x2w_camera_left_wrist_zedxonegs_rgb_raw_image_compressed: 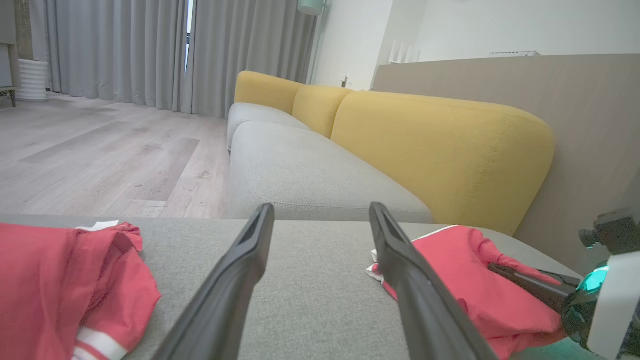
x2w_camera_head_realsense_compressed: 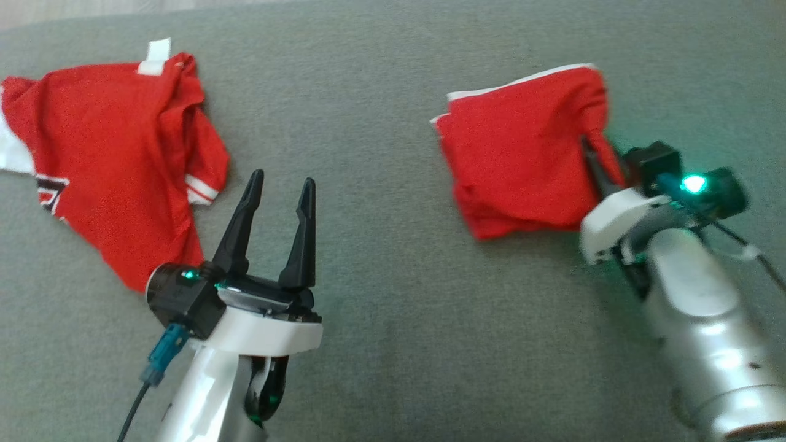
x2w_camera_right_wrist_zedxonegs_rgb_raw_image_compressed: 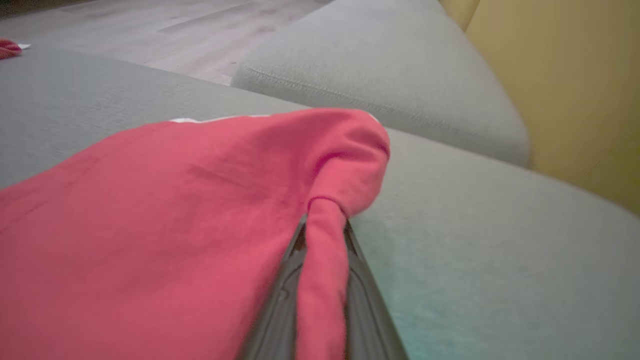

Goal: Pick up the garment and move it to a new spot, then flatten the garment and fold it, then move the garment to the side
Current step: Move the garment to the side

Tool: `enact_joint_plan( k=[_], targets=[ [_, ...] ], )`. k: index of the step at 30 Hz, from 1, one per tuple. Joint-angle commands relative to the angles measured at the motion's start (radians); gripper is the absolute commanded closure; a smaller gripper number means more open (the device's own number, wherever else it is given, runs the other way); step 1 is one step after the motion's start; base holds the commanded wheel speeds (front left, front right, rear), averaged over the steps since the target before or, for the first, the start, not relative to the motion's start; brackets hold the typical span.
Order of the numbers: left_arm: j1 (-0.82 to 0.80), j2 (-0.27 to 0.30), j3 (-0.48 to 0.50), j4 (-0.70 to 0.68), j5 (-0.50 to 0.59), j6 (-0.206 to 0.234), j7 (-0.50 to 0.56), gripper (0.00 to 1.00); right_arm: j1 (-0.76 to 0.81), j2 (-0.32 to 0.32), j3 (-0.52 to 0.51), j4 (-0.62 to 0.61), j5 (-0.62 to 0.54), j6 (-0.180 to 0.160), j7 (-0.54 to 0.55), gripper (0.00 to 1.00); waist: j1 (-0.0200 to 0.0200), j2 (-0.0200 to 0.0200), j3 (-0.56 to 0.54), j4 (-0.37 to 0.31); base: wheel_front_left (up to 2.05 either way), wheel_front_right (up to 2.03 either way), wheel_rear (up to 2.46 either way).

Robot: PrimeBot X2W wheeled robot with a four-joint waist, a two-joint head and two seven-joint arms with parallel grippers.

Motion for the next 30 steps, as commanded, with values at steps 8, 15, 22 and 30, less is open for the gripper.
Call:
enact_joint_plan(
  k=[8,15,22,30],
  targets=[
    [-0.023,0.005,0.035,-0.052,0.006,-0.005,-0.005,0.0,-0.025,-0.278,0.116,-0.06,-0.015,-0.001,0.037,1.0,0.0,0.0,0.017,-0.029,0.0,0.0,0.0],
    [-0.044,0.005,0.024,-0.05,0.001,-0.006,-0.005,0.0,-0.045,-0.487,0.189,-0.055,0.053,-0.001,0.076,1.0,0.0,0.0,0.048,-0.005,0.0,0.0,0.0],
    [-0.058,0.005,0.025,-0.051,0.0,-0.006,-0.005,0.0,-0.047,-0.588,0.187,-0.049,0.075,-0.001,0.118,1.0,0.0,0.0,0.071,0.02,0.0,0.0,0.0],
    [-0.059,0.005,0.025,-0.047,0.004,-0.006,-0.005,0.0,-0.042,-0.596,0.084,-0.018,0.077,-0.001,0.108,0.25,0.0,0.0,0.072,0.029,0.0,0.0,0.0]
  ],
)
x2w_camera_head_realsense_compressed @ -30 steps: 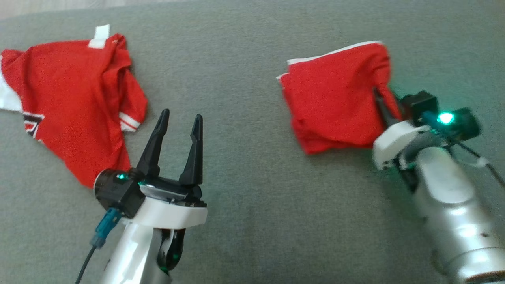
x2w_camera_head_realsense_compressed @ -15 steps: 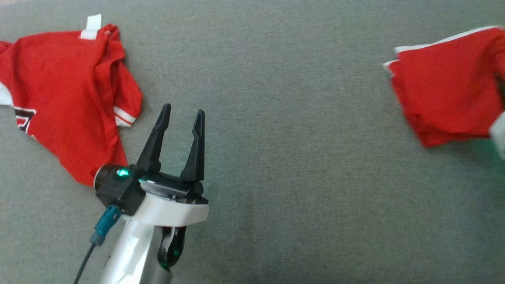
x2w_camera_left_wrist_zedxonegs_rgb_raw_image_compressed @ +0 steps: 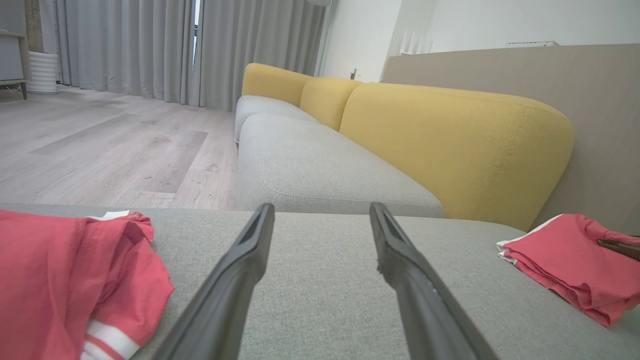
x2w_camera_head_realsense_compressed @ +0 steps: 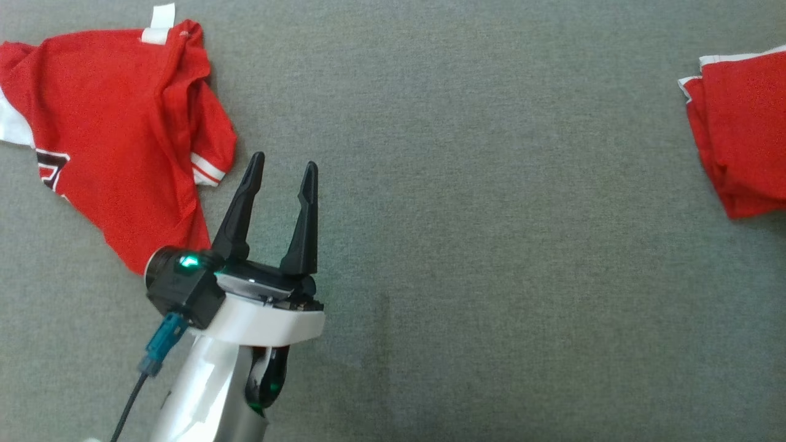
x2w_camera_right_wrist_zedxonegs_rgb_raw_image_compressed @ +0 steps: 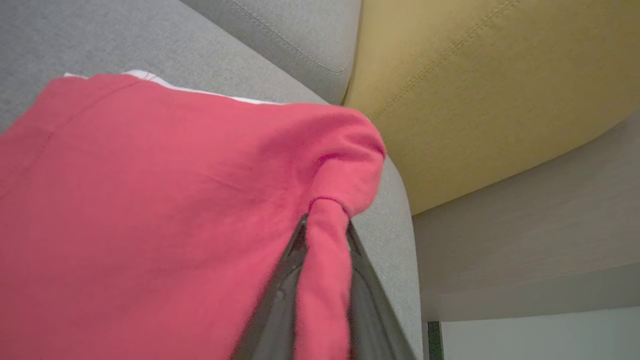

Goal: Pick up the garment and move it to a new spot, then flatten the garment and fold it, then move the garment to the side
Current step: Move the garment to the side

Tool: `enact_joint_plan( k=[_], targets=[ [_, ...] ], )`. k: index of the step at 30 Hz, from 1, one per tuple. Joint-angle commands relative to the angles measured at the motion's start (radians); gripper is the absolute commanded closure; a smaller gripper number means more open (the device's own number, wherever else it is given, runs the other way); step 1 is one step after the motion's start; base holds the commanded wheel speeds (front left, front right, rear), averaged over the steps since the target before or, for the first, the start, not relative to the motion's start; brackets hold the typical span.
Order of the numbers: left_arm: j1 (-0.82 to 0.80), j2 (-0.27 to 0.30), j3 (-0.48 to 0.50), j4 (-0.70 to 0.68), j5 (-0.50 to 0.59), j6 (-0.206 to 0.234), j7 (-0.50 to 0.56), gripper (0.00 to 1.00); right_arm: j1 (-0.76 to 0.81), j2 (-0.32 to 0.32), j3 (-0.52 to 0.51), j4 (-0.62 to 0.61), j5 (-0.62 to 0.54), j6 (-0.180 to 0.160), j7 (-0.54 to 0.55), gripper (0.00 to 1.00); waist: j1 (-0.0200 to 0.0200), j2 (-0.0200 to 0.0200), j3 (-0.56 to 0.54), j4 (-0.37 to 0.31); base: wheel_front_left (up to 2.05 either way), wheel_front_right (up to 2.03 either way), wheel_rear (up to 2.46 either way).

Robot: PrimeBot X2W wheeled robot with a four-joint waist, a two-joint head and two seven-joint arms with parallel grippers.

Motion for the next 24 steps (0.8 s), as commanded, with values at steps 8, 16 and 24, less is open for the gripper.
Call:
enact_joint_plan(
  k=[8,16,24],
  targets=[
    [-0.004,0.005,0.05,-0.022,0.014,-0.006,-0.005,0.0,-0.008,0.07,-0.083,-0.089,0.005,-0.001,-0.082,0.0,0.0,0.0,-0.059,-0.035,0.0,0.0,0.0],
    [0.041,0.005,0.082,-0.032,0.018,-0.006,-0.005,0.0,0.026,0.28,-0.093,-0.325,0.062,-0.001,-0.11,0.0,0.0,0.0,-0.153,-0.077,0.0,0.0,0.0],
    [0.078,0.005,0.09,-0.051,0.013,-0.004,-0.005,0.0,0.132,0.465,-0.124,-0.619,0.125,-0.001,-0.047,0.0,0.0,0.0,-0.205,-0.085,0.0,0.0,0.0]
  ],
)
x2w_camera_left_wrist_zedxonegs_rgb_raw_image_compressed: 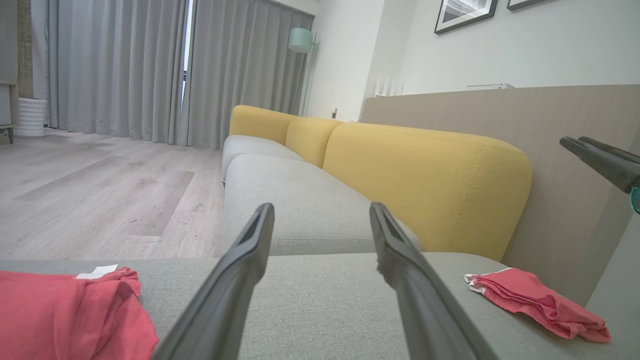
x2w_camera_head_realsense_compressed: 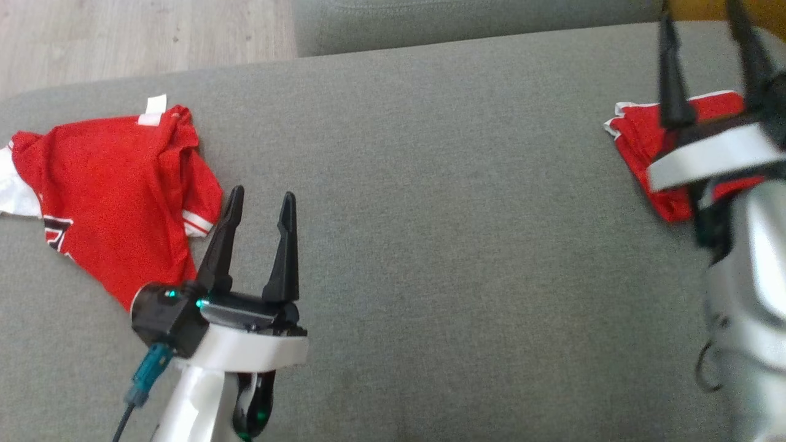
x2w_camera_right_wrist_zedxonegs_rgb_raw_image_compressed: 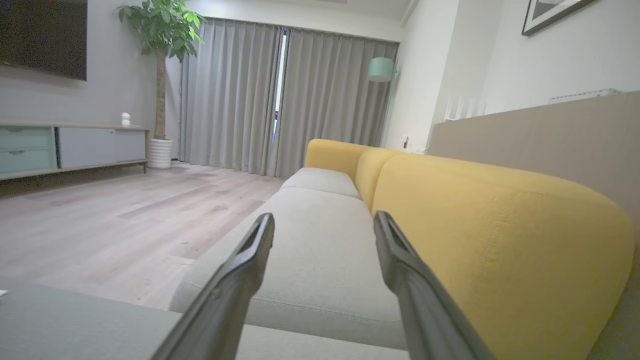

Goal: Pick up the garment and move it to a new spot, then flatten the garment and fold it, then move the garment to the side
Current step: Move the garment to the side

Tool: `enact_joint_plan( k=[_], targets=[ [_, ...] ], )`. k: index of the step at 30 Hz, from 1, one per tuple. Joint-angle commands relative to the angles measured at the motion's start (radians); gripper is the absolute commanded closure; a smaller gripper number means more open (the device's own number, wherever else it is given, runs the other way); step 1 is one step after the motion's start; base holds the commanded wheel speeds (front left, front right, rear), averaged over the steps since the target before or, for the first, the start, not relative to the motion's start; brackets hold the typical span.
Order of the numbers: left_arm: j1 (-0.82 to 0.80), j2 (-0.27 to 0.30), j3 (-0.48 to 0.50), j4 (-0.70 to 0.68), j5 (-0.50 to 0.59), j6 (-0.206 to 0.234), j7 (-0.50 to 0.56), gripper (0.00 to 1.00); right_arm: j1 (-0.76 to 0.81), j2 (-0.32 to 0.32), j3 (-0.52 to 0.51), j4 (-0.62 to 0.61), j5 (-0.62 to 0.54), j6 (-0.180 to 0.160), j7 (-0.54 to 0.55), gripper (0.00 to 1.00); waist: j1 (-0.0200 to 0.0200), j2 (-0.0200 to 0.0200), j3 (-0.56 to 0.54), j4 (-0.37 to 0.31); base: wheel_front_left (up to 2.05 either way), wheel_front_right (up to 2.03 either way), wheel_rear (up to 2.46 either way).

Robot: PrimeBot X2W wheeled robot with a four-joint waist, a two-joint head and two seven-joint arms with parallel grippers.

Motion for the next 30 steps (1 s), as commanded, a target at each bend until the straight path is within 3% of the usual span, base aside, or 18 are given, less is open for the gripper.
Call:
enact_joint_plan(
  k=[1,5,8,12,19,30],
  targets=[
    [-0.002,0.005,0.03,-0.042,0.005,0.004,-0.005,0.0,0.03,0.035,0.008,-0.06,0.009,-0.001,-0.001,0.0,0.0002,0.0,-0.01,-0.002,0.0,0.0,0.0],
    [0.027,0.005,0.024,-0.043,-0.002,0.006,-0.005,0.0,0.156,0.121,-0.016,-0.115,0.017,-0.001,-0.035,0.0,0.0002,0.0,-0.026,0.002,0.0,0.0,0.0],
    [0.041,0.005,0.032,-0.046,-0.039,0.011,-0.005,0.0,0.252,0.151,-0.046,-0.117,0.04,-0.001,-0.08,0.0,0.0002,0.0,-0.032,0.0,0.0,0.0,0.0],
    [0.049,0.005,0.053,-0.042,-0.043,0.011,-0.005,0.0,0.354,0.158,-0.057,-0.081,0.065,-0.001,-0.105,0.0,0.0002,0.0,-0.045,-0.008,0.0,0.0,0.0],
    [0.07,0.005,0.075,-0.015,-0.061,0.008,-0.005,0.0,0.466,0.158,-0.047,-0.16,0.125,-0.001,-0.107,0.0,0.0002,0.0,-0.057,-0.017,0.0,0.0,0.0],
    [0.104,0.005,0.081,-0.023,-0.052,0.016,-0.005,0.0,0.486,0.159,-0.026,-0.197,0.133,-0.001,-0.107,0.0,0.0002,0.0,-0.062,-0.017,0.0,0.0,0.0]
  ],
)
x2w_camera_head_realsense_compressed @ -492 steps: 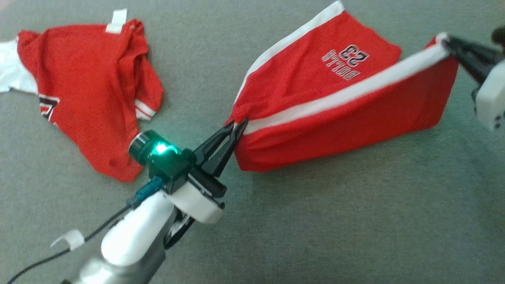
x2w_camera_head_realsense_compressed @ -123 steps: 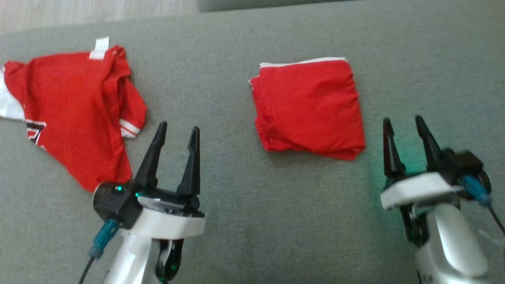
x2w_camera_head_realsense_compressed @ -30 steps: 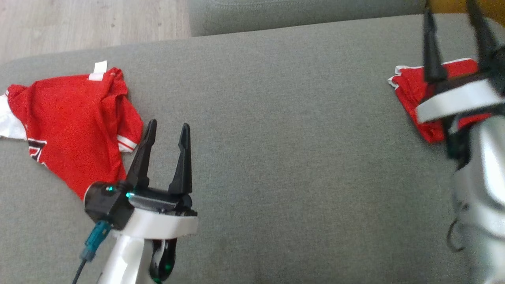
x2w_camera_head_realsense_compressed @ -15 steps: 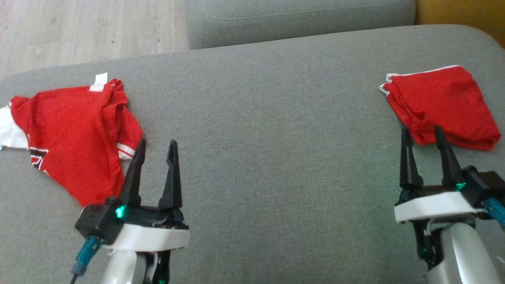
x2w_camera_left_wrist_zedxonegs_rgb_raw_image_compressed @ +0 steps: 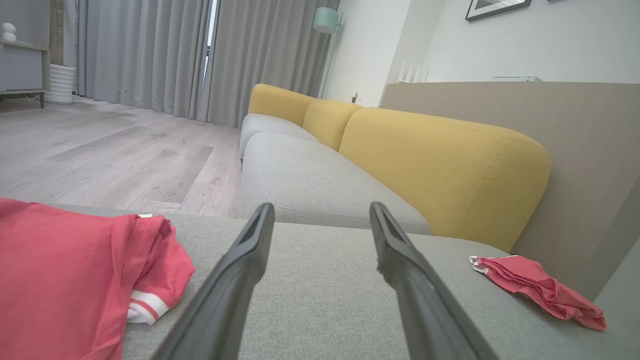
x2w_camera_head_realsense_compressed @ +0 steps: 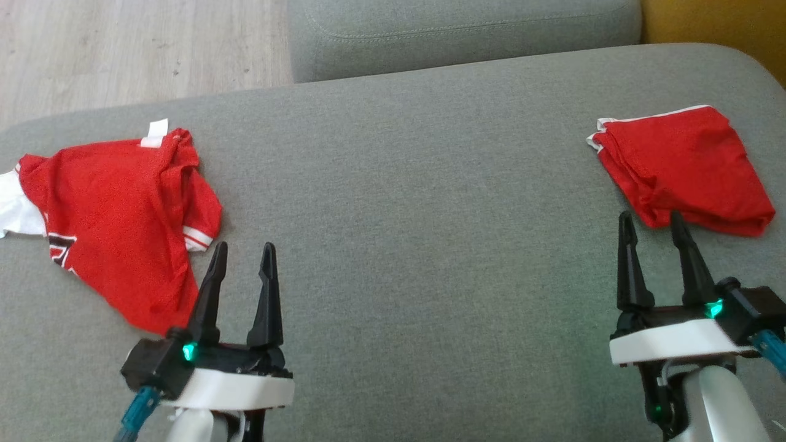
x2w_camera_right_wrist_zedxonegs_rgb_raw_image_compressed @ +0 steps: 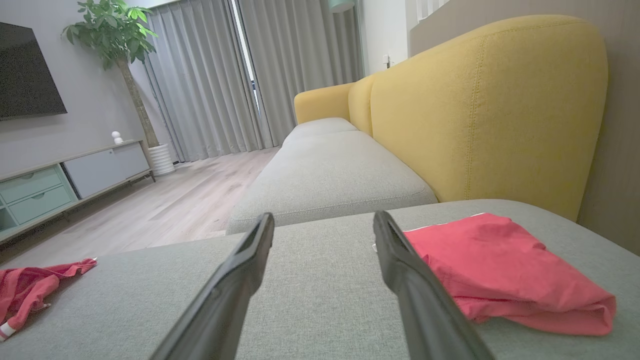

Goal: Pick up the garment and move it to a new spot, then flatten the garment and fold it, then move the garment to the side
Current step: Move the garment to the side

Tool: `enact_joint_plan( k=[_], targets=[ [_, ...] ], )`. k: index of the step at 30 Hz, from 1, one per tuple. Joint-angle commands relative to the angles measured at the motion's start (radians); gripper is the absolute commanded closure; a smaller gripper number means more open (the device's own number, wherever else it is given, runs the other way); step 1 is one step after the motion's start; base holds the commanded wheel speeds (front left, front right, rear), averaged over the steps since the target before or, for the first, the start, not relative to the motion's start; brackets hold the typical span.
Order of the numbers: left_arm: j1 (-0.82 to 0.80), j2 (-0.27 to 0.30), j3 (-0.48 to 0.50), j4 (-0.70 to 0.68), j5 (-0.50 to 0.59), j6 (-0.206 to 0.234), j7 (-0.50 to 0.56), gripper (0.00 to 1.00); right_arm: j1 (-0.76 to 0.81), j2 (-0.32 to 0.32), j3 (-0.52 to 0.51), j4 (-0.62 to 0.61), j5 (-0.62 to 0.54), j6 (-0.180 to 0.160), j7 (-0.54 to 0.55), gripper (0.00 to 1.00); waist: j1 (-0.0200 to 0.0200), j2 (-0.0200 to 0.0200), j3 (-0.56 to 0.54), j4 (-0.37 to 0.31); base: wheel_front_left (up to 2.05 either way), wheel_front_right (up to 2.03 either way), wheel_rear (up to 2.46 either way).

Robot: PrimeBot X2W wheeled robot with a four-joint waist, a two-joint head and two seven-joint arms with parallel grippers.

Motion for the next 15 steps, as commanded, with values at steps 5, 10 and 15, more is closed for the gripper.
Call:
enact_joint_plan(
  k=[5,10,15],
  targets=[
    [-0.034,0.004,0.04,-0.039,0.002,0.008,-0.005,0.0,-0.029,-0.003,0.013,-0.038,0.005,-0.001,-0.011,0.0,0.0001,0.0,0.004,0.005,0.0,0.0,0.0],
    [-0.037,0.004,0.039,-0.038,0.002,0.009,-0.005,0.0,-0.029,-0.003,0.007,-0.033,-0.002,-0.001,-0.011,0.0,0.0001,0.0,0.008,0.01,0.0,0.0,0.0],
    [-0.041,0.004,0.033,-0.028,0.002,0.012,-0.005,0.0,-0.027,-0.003,0.023,-0.03,-0.007,-0.001,-0.011,0.0,0.0001,0.0,0.006,0.04,0.0,0.0,0.0]
  ],
)
